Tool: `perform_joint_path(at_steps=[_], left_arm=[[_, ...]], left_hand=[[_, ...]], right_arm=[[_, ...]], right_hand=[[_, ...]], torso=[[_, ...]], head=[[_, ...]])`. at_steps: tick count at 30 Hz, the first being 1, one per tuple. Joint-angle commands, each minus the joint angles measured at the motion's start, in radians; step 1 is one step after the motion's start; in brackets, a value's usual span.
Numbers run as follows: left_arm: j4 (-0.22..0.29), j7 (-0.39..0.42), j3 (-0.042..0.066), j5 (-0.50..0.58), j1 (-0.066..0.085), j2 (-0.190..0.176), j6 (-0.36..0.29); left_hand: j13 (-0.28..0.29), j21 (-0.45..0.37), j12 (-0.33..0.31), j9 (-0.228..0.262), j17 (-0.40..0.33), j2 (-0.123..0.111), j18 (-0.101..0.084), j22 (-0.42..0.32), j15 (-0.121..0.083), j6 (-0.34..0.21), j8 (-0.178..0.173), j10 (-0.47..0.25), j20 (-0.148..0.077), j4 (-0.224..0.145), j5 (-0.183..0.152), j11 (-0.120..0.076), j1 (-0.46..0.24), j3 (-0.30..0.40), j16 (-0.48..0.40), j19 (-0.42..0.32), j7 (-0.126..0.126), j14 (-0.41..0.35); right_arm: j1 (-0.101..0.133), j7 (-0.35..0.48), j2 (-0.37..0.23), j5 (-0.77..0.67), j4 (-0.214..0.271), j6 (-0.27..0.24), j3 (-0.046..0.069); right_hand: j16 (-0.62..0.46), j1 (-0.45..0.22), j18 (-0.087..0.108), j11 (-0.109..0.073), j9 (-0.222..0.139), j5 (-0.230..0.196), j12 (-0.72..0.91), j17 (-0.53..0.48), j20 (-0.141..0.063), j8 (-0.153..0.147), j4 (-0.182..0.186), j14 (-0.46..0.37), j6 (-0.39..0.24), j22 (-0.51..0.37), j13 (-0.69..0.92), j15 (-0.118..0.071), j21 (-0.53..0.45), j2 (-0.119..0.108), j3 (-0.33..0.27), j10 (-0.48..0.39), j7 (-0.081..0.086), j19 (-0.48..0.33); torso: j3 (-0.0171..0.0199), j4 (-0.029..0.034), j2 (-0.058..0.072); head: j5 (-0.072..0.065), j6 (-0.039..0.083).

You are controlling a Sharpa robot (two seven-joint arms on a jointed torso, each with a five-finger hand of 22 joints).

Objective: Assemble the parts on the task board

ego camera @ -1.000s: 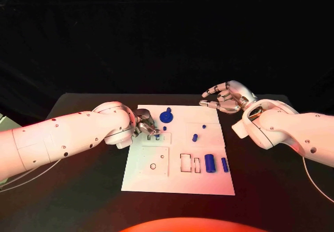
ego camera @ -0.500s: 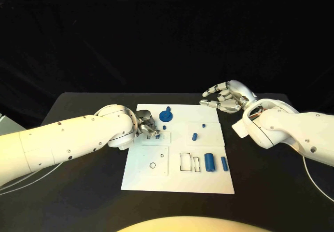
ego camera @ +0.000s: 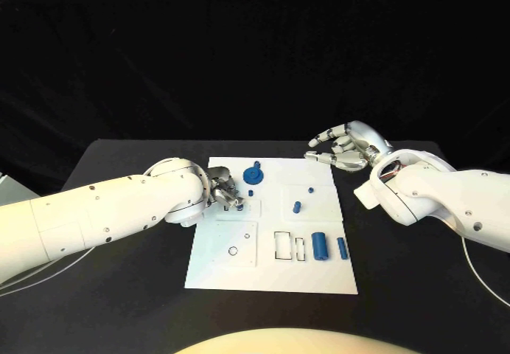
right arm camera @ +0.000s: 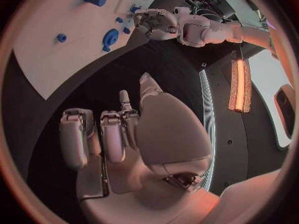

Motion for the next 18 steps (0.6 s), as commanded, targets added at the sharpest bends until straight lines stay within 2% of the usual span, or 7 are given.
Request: perform_joint_path(at_steps=[1,18], left_arm=[[0.002,-0.005,0.000,-0.013,0.000,0.002,0.042],[0.000,-0.011,-0.003,-0.020,-0.001,0.005,0.073]], left_hand=[[-0.001,0.004,0.004,0.002,0.166,0.001,-0.012,0.001,-0.008,0.009,0.003,0.009,-0.003,-0.212,0.005,0.000,-0.007,0.216,0.004,0.006,-0.004,0.076],[-0.004,0.005,0.002,0.003,0.169,-0.001,-0.012,0.002,-0.008,0.010,0.002,0.008,-0.003,-0.214,0.005,0.000,-0.008,0.218,0.005,0.007,-0.004,0.076]], right_arm=[[-0.001,0.006,0.000,-0.002,0.000,0.016,0.000],[-0.004,0.005,0.001,-0.002,-0.001,0.018,0.000]], right_hand=[[-0.003,0.001,0.021,0.006,0.000,0.003,-0.004,0.183,0.006,0.003,0.001,0.086,-0.005,0.188,0.160,0.003,-0.005,0.008,-0.007,0.001,0.001,0.049],[-0.003,-0.002,0.021,0.006,0.000,0.006,-0.004,0.184,0.006,0.004,0.001,0.086,-0.005,0.188,0.160,0.003,-0.004,0.009,-0.008,0.001,0.001,0.050]], torso=[[0.0000,0.0004,0.000],[0.0000,0.0000,0.000]], head=[[0.000,-0.002],[0.000,-0.007]])
